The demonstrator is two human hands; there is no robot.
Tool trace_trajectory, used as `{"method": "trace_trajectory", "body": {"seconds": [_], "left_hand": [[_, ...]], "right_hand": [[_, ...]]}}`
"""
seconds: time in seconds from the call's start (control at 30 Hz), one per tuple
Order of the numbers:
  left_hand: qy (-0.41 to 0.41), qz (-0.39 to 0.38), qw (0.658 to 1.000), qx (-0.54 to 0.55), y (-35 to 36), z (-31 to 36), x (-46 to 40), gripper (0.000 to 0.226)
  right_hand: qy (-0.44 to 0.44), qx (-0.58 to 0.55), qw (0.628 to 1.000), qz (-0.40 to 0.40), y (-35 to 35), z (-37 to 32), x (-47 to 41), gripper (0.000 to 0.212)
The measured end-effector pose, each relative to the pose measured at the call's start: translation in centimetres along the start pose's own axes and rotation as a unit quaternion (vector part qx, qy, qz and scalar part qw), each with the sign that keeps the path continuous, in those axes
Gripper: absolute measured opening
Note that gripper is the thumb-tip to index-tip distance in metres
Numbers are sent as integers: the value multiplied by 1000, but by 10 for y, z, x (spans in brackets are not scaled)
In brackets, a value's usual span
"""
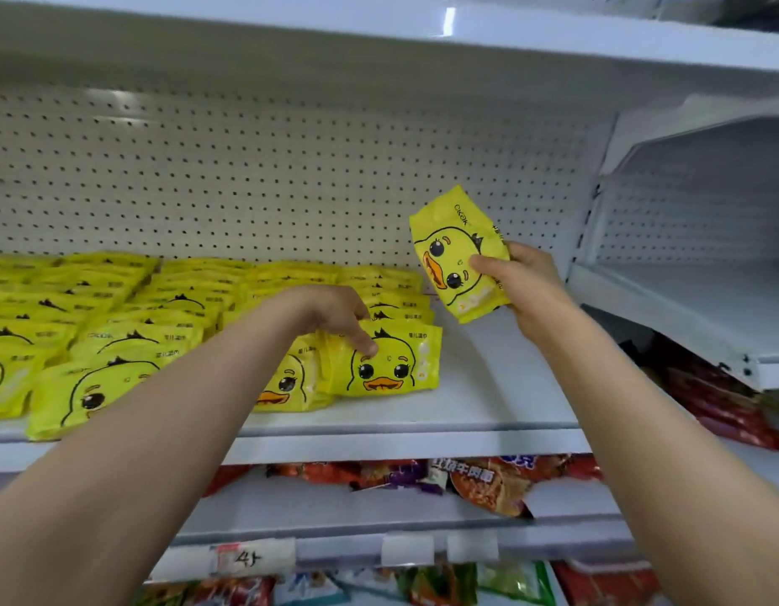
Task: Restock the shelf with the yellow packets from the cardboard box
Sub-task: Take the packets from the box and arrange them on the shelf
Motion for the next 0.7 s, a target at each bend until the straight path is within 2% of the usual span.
{"method": "trace_trajectory", "body": {"seconds": [0.23, 0.37, 0.6, 0.7], "left_hand": [[28, 43, 998, -38, -9, 8, -28, 78], [28, 76, 993, -86, -13, 6, -38, 65], [54, 165, 981, -82, -12, 2, -45, 54], [70, 198, 971, -119, -16, 4, -41, 56]], "right_hand": [[12, 9, 1000, 12, -20, 12, -6, 14], [19, 10, 1000, 5, -24, 16, -13, 13], [30, 9, 999, -14, -24, 25, -17, 14], [34, 2, 999, -19, -22, 28, -18, 15]]}}
Point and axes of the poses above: each hand's wrist, its own x-axis away from the middle knuckle, its own y-axis out of the palm, z = x × y, the point moved 8 cm from there along -x, towards the middle knuckle, and after that the axes turned 9 degrees about -z, right-handed, at the moved point
